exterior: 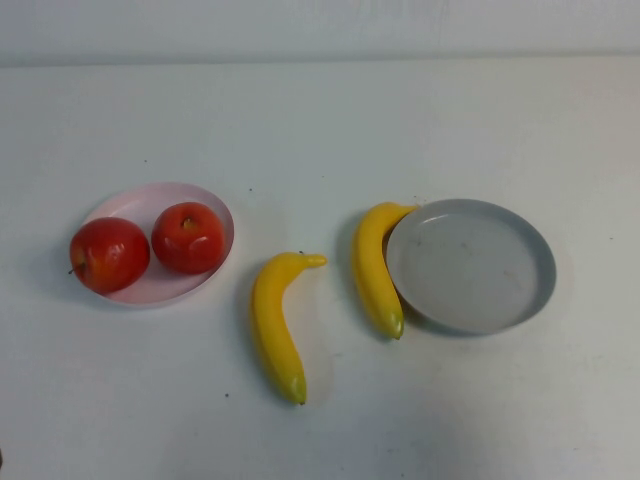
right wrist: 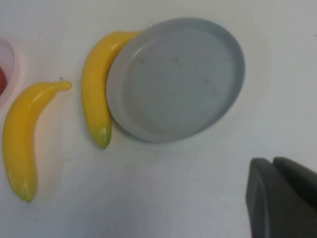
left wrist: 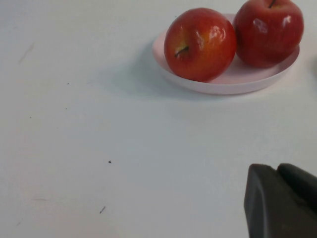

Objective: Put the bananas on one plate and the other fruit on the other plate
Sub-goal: Put another type of fruit in the right plate

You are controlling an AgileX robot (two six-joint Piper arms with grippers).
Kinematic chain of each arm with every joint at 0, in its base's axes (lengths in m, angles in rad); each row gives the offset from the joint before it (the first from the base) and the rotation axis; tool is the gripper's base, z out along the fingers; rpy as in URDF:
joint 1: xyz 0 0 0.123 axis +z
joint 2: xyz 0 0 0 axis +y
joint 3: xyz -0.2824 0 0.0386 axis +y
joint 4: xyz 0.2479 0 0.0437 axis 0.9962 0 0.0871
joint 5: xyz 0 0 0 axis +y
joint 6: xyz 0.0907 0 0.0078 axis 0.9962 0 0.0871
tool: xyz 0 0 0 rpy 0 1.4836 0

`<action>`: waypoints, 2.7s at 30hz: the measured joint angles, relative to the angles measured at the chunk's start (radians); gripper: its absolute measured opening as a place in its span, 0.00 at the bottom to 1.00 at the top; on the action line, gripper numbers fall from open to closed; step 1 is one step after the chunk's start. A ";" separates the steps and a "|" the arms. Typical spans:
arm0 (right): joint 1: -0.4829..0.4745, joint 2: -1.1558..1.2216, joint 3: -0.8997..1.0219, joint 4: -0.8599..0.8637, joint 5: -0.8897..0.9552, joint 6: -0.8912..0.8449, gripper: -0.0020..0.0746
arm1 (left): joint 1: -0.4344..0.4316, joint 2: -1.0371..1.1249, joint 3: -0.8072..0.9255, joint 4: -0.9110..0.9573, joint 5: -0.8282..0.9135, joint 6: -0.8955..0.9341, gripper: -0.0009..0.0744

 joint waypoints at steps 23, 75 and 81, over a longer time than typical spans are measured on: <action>0.686 1.027 -0.879 -0.296 0.277 0.179 0.06 | 0.000 0.000 0.000 0.002 0.000 0.000 0.02; 0.675 1.501 -1.234 -0.459 0.251 0.423 0.50 | 0.000 0.000 0.000 0.002 0.000 0.000 0.02; 0.675 1.508 -1.253 -0.446 0.256 0.423 0.42 | 0.000 0.000 0.000 0.002 0.000 0.000 0.02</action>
